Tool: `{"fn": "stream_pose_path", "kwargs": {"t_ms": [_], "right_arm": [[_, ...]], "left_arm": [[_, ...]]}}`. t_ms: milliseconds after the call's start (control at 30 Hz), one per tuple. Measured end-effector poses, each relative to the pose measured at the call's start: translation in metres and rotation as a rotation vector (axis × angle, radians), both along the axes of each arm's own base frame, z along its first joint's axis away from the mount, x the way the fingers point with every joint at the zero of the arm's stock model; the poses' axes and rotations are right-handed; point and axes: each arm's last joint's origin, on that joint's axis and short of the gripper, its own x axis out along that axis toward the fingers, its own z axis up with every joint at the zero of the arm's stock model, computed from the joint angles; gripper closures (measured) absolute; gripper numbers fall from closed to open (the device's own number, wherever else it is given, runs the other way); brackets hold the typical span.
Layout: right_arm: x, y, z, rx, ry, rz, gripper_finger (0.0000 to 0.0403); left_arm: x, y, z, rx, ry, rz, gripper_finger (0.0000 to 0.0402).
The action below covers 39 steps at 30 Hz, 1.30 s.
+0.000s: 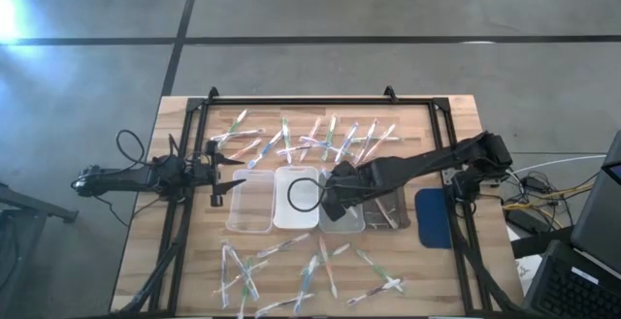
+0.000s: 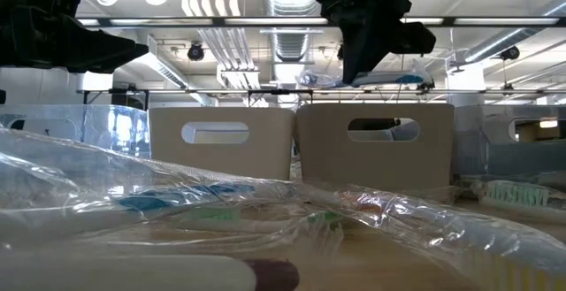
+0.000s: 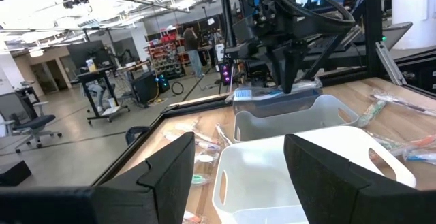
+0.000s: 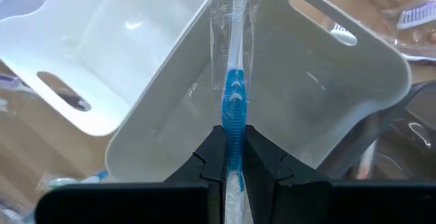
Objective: Pick & Place Toothbrushes
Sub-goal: Put the blue toothbrush into the gray bin
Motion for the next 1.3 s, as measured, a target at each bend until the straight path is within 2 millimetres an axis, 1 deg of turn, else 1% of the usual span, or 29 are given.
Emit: {"fn": "stream_pose_path", "kwargs": {"t_ms": [200,367,567,800,1100,1300], "right_arm": [[0.0,-0.001,-0.002,-0.008,0.008,0.015,0.038],[0.005,-0.001,-0.017,-0.014,0.053,0.027,0.038],[0.012,-0.007,-0.033,-0.005,0.109,0.025,0.038],[0.015,-0.009,-0.04,0.029,0.134,0.029,0.038],[0.016,-0.01,-0.041,0.033,0.134,0.029,0.038],[0.014,-0.01,-0.052,0.04,0.129,0.028,0.038]], "left_arm": [[0.0,0.0,0.0,0.0,0.0,0.0,0.017],[0.0,0.0,0.0,0.0,0.0,0.0,0.017],[0.0,0.0,0.0,0.0,0.0,0.001,0.017],[0.0,0.0,0.0,0.0,0.0,0.001,0.017],[0.0,0.0,0.0,0.0,0.0,0.001,0.017],[0.0,0.0,0.0,0.0,0.0,0.001,0.017]]}}
